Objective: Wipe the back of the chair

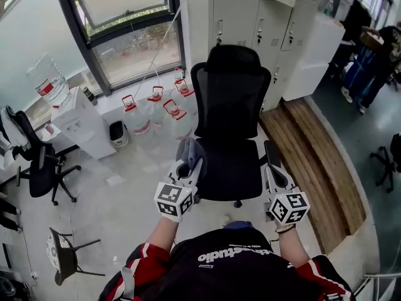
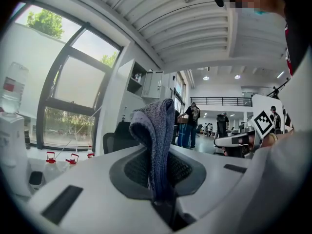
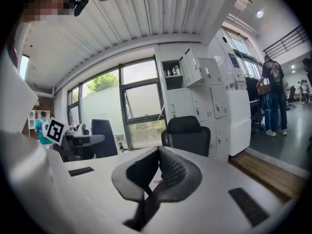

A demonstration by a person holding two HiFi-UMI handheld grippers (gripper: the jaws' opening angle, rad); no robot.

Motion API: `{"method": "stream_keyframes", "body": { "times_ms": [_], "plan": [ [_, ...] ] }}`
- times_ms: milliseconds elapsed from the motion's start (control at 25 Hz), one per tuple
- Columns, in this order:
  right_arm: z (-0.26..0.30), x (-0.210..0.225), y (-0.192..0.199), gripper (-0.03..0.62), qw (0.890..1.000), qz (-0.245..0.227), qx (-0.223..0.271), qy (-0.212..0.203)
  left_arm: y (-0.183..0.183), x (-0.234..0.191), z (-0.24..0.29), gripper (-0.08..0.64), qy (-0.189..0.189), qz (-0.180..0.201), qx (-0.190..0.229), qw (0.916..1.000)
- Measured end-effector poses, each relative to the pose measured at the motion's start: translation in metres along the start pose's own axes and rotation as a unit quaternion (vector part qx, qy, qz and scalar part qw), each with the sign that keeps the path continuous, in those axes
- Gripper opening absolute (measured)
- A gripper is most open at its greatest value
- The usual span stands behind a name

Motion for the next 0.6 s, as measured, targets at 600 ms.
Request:
{"method": "stream_keyframes", "body": {
  "times_ms": [600],
  "plan": [
    [-0.093,-0.011,0.000,-0.003,0.999,-0.016,0.009,-0.041,-0.008,0.099,-0.055,0.055,0.003,-0.033,0.015,0.9993]
  ]
}}
Point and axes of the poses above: the fingertips, and each gripper's own axes: z forward along the fingers, x to its right, y out of its underside, the point moved 2 cm from there along -z, backward along the fingers, and after that the axes turned 8 degrees about z, right-handed, at the moved point
